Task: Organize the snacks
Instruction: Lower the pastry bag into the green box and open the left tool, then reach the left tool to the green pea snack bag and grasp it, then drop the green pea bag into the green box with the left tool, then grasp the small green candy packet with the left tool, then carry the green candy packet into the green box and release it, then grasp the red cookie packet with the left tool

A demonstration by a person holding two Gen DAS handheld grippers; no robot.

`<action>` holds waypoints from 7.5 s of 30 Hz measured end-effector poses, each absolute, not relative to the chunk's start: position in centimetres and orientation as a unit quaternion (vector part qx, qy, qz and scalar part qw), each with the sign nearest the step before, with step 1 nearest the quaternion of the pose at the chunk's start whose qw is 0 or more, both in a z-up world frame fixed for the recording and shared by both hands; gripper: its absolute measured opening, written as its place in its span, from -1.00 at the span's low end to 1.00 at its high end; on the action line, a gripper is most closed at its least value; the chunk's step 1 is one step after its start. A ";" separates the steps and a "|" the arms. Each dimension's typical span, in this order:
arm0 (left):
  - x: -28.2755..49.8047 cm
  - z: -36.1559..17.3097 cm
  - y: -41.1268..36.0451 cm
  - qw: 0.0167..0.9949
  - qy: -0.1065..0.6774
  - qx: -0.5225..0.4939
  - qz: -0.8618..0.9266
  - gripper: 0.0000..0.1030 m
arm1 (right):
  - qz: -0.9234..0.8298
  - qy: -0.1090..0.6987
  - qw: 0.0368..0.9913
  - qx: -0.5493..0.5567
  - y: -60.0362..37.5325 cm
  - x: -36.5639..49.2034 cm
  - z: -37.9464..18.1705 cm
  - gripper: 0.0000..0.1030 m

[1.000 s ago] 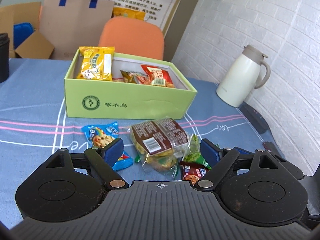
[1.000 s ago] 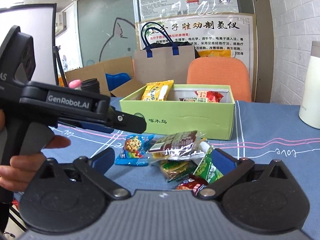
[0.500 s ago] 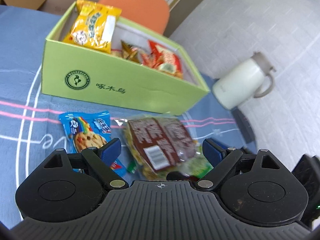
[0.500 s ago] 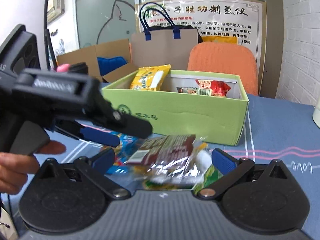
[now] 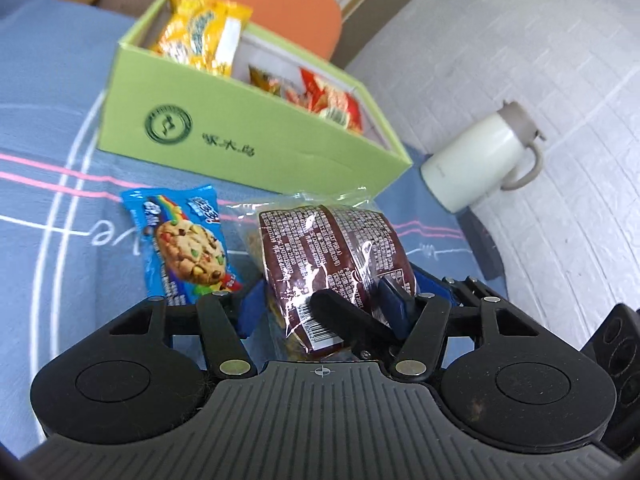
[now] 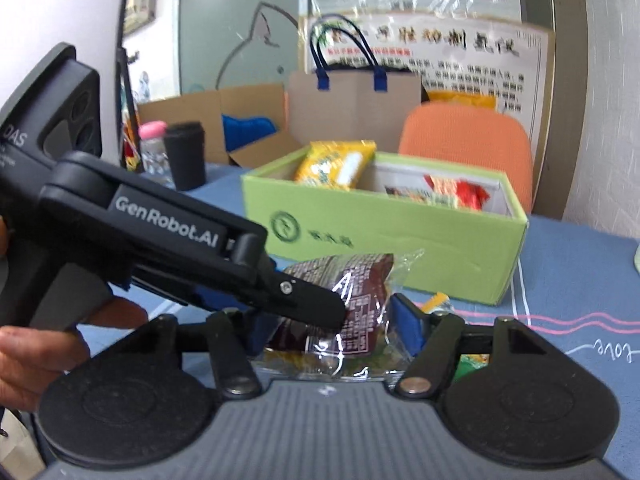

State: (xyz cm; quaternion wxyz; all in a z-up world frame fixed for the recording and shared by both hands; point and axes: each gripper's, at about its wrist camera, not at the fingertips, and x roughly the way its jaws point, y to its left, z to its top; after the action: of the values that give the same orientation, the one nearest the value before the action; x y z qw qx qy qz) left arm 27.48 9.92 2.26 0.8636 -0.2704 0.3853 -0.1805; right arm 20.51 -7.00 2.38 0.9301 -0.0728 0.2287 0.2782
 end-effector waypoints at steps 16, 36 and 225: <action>43.7 10.4 11.0 0.915 0.341 -0.173 -0.127 -0.13 | 0.287 0.236 0.926 -0.068 -5.4 39.9 7.4 0.46; 35.7 11.8 13.4 0.934 0.260 -0.193 -0.148 0.63 | 0.277 0.191 0.941 -0.042 -10.4 31.2 8.9 0.81; 25.2 -1.5 0.6 0.877 0.414 -0.153 -0.191 0.15 | 0.208 0.306 0.928 -0.034 -12.0 16.6 -2.9 0.94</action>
State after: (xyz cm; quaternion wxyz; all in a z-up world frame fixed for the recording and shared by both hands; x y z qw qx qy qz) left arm 25.22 0.59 -1.53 0.8767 -0.1528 0.4142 -0.1909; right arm 16.56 -12.00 -2.88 0.9285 -0.0339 0.3059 0.2078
